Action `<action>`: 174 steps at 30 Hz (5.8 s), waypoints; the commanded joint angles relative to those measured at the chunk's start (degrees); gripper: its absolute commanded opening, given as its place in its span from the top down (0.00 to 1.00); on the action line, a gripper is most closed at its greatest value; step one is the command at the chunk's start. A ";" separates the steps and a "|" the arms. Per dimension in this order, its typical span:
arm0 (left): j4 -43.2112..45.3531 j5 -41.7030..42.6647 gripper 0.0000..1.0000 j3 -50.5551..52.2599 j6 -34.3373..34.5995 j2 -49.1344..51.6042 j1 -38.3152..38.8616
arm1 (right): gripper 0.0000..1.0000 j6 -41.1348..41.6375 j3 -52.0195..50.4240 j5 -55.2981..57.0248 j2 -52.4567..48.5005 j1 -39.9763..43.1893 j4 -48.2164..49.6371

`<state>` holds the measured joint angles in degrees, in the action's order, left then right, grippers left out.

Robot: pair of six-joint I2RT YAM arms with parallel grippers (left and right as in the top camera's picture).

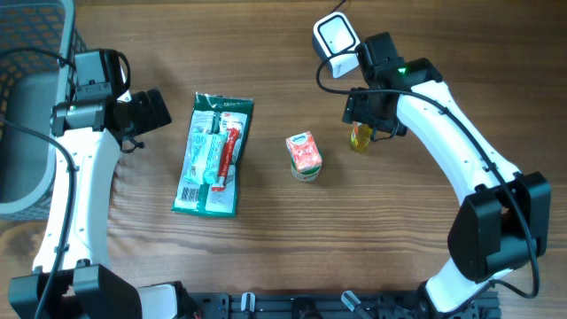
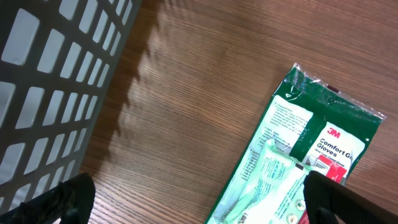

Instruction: Scan the item barcode

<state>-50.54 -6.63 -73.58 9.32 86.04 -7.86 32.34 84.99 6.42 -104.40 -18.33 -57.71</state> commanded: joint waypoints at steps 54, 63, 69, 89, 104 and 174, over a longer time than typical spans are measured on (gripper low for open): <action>0.13 -0.50 0.00 -0.02 0.52 0.22 -0.20 | 0.41 0.68 -0.28 -2.43 -1.79 -0.17 -0.76; 0.13 -0.50 0.00 -0.02 0.52 0.22 -0.20 | 0.42 0.68 -0.26 -2.45 -2.12 -0.17 0.31; 0.13 -0.50 0.00 -0.02 0.52 0.22 -0.20 | 0.47 0.63 -0.26 -2.45 -2.12 -0.13 -0.83; 0.13 -0.50 0.00 -0.02 0.52 0.22 -0.20 | 0.77 -29.38 2.75 -57.33 14.40 17.88 -10.58; 0.13 -0.50 0.00 -0.02 0.52 0.22 -0.20 | 0.80 -47.50 2.64 -72.94 14.62 17.81 -27.98; 0.13 -0.50 0.00 -0.02 0.52 0.22 -0.20 | 0.82 -53.16 -13.27 -88.50 24.92 10.47 -26.77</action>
<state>-50.54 -6.61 -73.56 9.32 86.04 -7.86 -21.74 71.70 -75.72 -80.36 -7.46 -84.79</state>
